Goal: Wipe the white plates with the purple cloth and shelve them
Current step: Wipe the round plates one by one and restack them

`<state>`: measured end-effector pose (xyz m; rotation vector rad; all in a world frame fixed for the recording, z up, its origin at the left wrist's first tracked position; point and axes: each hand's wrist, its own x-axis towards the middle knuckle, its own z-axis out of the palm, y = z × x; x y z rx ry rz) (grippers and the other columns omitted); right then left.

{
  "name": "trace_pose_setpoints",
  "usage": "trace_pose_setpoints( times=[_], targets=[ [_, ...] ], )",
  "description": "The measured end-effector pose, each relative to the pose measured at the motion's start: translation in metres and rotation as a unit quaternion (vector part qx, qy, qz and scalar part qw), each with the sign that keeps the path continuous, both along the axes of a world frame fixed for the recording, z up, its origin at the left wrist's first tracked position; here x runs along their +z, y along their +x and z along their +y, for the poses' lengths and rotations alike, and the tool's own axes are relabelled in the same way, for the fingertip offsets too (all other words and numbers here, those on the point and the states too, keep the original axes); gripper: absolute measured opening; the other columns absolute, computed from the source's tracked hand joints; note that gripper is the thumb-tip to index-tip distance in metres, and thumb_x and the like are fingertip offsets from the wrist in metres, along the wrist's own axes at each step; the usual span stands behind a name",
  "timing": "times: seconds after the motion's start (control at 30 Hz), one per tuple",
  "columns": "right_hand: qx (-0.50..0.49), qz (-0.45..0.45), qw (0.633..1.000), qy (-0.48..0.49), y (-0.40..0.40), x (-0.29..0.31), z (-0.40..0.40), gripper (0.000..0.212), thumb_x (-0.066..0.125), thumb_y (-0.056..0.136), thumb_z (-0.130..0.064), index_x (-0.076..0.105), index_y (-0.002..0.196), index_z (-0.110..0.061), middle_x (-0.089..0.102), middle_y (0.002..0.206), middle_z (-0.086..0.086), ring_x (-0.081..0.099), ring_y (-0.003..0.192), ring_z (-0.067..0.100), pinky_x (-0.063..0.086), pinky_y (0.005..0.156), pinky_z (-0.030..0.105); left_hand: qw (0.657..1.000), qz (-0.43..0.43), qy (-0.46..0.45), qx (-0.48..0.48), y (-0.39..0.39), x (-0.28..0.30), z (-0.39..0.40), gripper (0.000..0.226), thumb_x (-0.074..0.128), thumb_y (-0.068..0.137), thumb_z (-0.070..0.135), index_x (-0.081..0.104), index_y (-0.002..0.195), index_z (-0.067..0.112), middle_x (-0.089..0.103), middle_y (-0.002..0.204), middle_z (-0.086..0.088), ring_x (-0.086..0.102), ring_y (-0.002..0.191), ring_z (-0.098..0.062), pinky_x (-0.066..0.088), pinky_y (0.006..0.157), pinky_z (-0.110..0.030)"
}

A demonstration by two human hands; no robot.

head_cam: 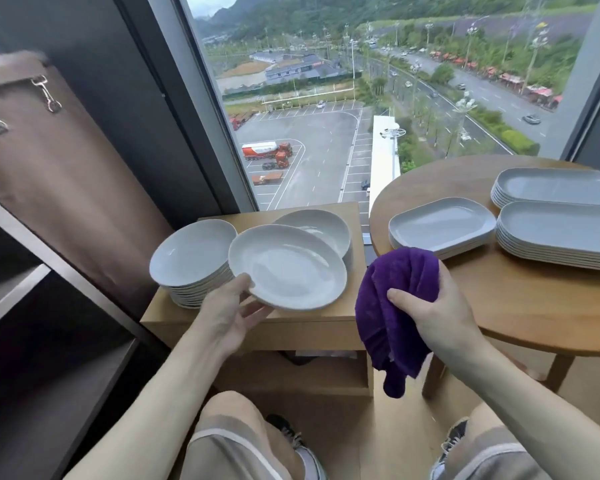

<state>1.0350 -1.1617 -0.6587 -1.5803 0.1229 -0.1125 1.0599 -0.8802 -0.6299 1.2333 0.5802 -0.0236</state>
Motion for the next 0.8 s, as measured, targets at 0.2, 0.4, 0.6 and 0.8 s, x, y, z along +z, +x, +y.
trace_pose_setpoints(
  times=[0.2,0.4,0.6,0.8],
  targets=[
    [0.077,0.0,0.997,0.016,-0.008,0.018,0.01,0.043,0.055,0.067,-0.017,0.058,0.11,-0.023,0.064,0.092,-0.003,0.061,0.086,0.016,0.054,0.078,0.035,0.984,0.012,-0.163,-0.074,-0.068,-0.024,-0.01,0.057,0.045,0.085,0.011,0.058,0.14,0.013,0.066,0.136,-0.023,0.064,0.12,-0.042,0.049,0.103,-0.058],
    [0.128,-0.038,0.955,-0.265,-0.022,-0.005,0.028,0.039,0.064,0.084,-0.011,0.058,0.121,-0.023,0.063,0.104,-0.005,0.058,0.09,0.005,0.043,0.075,0.016,0.962,0.041,-0.232,-0.141,-0.088,-0.055,-0.043,0.055,0.037,0.087,0.016,0.061,0.137,0.01,0.068,0.131,-0.024,0.068,0.109,-0.045,0.055,0.092,-0.056],
    [0.128,-0.102,0.871,-0.462,-0.02,-0.037,0.026,0.05,0.061,0.09,-0.038,0.057,0.139,-0.031,0.056,0.135,-0.009,0.048,0.121,0.018,0.042,0.103,0.034,0.966,0.012,-0.166,-0.197,-0.074,-0.051,-0.066,0.046,0.046,0.098,0.032,0.076,0.123,0.007,0.073,0.125,-0.018,0.073,0.11,-0.033,0.055,0.089,-0.043],
    [0.178,-0.088,0.867,-0.458,-0.025,-0.03,0.032,0.071,0.055,0.084,-0.031,0.04,0.153,-0.033,0.022,0.165,-0.007,0.022,0.149,0.018,0.022,0.124,0.039,0.966,-0.033,-0.147,-0.21,-0.059,-0.045,-0.073,0.053,0.039,0.105,0.049,0.073,0.127,0.017,0.073,0.128,-0.012,0.071,0.117,-0.024,0.051,0.097,-0.04]
  ],
)
